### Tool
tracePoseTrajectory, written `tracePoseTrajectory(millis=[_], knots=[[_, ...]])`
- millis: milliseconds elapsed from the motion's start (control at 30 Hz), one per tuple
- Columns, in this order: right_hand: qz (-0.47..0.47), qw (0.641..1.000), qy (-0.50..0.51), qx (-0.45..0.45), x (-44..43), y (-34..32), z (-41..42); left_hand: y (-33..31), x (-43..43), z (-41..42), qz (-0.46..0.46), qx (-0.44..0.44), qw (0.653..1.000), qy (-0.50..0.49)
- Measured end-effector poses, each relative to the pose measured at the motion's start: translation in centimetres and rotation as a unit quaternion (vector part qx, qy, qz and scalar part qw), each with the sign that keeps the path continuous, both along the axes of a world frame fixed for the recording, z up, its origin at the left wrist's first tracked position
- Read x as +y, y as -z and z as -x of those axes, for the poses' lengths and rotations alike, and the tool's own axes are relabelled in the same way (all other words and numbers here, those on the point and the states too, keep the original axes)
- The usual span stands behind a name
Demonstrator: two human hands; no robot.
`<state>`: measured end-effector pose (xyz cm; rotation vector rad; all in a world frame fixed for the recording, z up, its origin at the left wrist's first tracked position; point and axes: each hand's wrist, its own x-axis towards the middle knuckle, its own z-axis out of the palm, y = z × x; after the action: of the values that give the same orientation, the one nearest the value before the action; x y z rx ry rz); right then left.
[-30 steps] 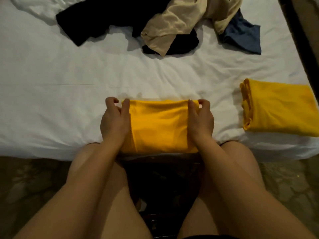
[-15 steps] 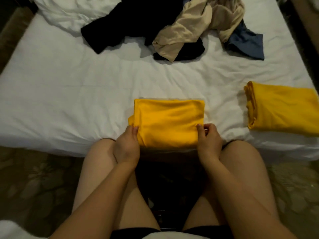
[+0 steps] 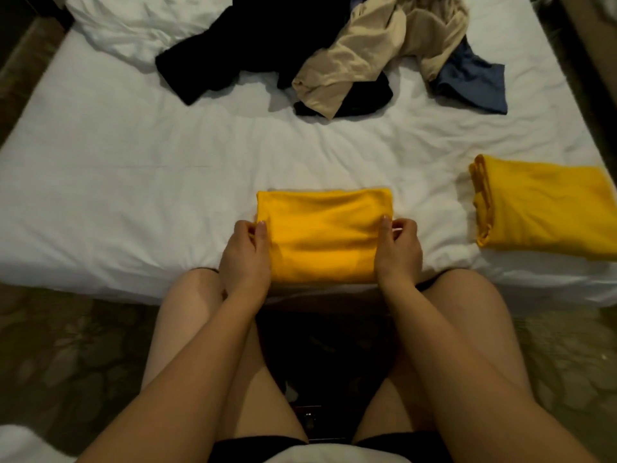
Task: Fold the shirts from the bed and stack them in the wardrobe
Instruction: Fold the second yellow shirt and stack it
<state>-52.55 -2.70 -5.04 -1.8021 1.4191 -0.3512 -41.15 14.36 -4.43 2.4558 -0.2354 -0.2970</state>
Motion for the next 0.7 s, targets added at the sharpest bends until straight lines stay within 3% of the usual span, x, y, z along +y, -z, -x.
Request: tracePoseTrajectory(millis=[233, 433, 567, 700], knots=[[0.034, 0.999, -0.007, 0.031, -1.5, 0.0, -1.0, 1.2, -1.4, -2.8, -0.055, 0.002, 0.998, -0.033], [0.076, 0.996, -0.013, 0.041, 0.0, 0.3, -0.9, 0.8, -0.8, -1.0, 0.000, -0.005, 0.999, -0.052], [0.000, 0.997, -0.051, 0.061, 0.1, -0.4, -1.1, -0.1, -1.5, 0.5, 0.015, 0.077, 0.995, -0.059], [-0.047, 0.994, -0.096, 0.010, -1.4, -1.5, -1.2, -1.2, -2.1, 0.2, 0.015, 0.093, 0.995, 0.043]])
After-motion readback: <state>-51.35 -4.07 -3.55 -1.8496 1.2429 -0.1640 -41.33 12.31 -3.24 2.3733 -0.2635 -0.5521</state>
